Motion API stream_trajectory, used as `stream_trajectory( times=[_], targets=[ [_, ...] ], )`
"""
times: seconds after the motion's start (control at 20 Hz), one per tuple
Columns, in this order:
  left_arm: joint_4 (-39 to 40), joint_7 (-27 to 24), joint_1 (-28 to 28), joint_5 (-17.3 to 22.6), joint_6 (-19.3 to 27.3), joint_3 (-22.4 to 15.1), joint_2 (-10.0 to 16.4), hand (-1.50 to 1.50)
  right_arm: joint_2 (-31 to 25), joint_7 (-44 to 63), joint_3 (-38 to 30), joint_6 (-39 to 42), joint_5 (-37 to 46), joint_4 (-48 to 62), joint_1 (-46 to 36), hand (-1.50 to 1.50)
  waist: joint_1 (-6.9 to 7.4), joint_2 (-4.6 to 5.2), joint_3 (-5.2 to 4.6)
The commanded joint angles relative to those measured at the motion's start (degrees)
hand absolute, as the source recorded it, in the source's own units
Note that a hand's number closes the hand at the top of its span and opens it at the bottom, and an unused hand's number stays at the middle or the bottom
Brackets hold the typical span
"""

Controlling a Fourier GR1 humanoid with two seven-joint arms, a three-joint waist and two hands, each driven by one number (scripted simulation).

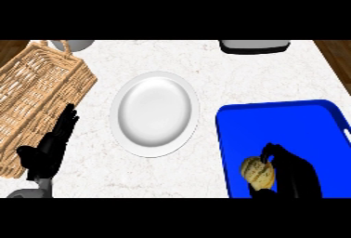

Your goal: Pick the squash from the tray and place it in the plate

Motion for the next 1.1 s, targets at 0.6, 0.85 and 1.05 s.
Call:
stream_trajectory(
  times=[0.6,0.85,1.05],
  targets=[
    [1.63,1.18,-4.31,-1.93,-1.17,-0.06,-1.39,0.0,17.9,12.38,7.47,22.55,37.41,-27.21,-0.83,1.5,3.04,1.19,0.15],
    [-0.76,1.83,-2.12,-2.43,-0.74,-0.07,-1.65,0.0,29.89,10.37,3.11,33.77,34.45,-21.94,-12.53,1.5,3.8,1.27,0.12],
    [-1.79,-0.1,-0.59,-2.27,-1.67,0.39,-2.15,0.0,35.45,5.5,-2.93,33.44,31.27,-13.92,-16.06,1.5,3.78,1.29,0.2]
  ],
)
